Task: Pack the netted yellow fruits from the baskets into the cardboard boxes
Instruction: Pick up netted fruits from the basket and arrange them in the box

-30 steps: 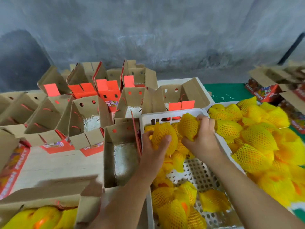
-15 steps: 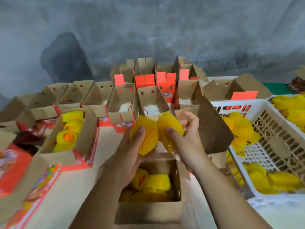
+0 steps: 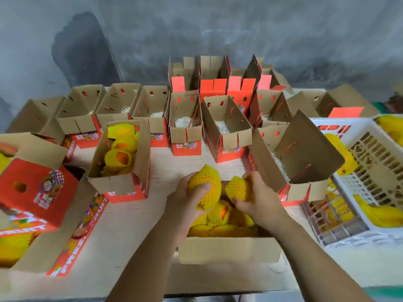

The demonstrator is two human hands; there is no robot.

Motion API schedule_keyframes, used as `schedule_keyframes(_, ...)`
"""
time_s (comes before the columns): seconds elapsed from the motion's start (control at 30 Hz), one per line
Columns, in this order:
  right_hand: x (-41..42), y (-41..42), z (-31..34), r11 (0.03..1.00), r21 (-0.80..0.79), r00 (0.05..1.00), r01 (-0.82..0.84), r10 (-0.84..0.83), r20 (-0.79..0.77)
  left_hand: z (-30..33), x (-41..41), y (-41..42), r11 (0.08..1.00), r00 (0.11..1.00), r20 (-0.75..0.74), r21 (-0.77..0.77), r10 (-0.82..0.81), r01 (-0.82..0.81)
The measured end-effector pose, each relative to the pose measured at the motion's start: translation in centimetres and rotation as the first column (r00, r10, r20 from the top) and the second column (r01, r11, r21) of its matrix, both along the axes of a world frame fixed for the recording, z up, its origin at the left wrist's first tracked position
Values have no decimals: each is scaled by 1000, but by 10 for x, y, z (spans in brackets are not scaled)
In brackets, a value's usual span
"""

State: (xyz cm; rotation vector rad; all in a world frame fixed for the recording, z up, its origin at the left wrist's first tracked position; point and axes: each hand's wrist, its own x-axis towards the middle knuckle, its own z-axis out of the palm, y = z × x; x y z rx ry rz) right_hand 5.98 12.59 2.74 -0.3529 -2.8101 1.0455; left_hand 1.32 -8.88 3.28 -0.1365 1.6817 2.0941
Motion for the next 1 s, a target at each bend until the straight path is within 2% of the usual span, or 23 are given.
schedule_keyframes(0.07, 0, 3, -17, 958, 279, 994, -71, 46, 95, -5, -2, -2, 996, 1000, 1, -91, -23, 23)
schedule_keyframes(0.17, -6, 2, -42, 805, 552, 964, -215, 83, 254, -8, -5, -2, 939, 988, -98, -335, -118, 79)
schedule_keyframes(0.2, -8, 2, -49, 760, 599, 953, -252, 87, 291, -9, -5, -1, 921, 982, -121, -379, -144, 88)
schedule_keyframes(0.3, -11, 3, -61, 631, 682, 911, -370, 103, 399, -11, -1, 3, 913, 966, -154, -384, -208, 136)
schedule_keyframes(0.4, -11, 7, -57, 543, 722, 887, -428, 100, 451, -21, 3, 2, 824, 917, -200, -532, -345, 194)
schedule_keyframes(0.43, -10, 7, -54, 568, 706, 886, -423, 96, 454, -23, 3, 0, 777, 891, -207, -591, -404, 215)
schedule_keyframes(0.47, -9, 5, -50, 647, 654, 895, -391, 101, 435, -24, 3, -3, 721, 859, -206, -651, -469, 237)
schedule_keyframes(0.5, -8, 0, -46, 771, 548, 918, -324, 118, 377, -26, 3, -5, 653, 820, -202, -715, -536, 250)
schedule_keyframes(0.53, -7, -7, -41, 900, 357, 946, -250, 149, 286, -27, 3, -8, 578, 776, -196, -777, -600, 250)
schedule_keyframes(0.57, -6, -16, -36, 973, 88, 958, -213, 190, 216, -28, 2, -10, 516, 735, -189, -820, -651, 247)
schedule_keyframes(0.6, -4, -24, -31, 962, -152, 946, -227, 255, 202, -29, 2, -12, 468, 705, -174, -848, -687, 247)
schedule_keyframes(0.63, -2, -31, -26, 923, -284, 920, -260, 325, 217, -30, 2, -13, 413, 674, -152, -877, -723, 245)
schedule_keyframes(0.7, 1, -42, -18, 886, -332, 854, -325, 425, 300, -31, 2, -13, 300, 614, -97, -924, -784, 237)
schedule_keyframes(0.87, -4, -52, -13, 886, -367, 809, -283, 426, 405, -38, -9, -21, 247, 528, -105, -947, -842, 206)
schedule_keyframes(0.93, -6, -56, -14, 883, -361, 756, -299, 450, 475, -44, -12, -22, 207, 503, -93, -962, -860, 176)
schedule_keyframes(1.0, -7, -61, -16, 912, -304, 752, -276, 402, 522, -48, -11, -18, 140, 509, -54, -981, -859, 132)
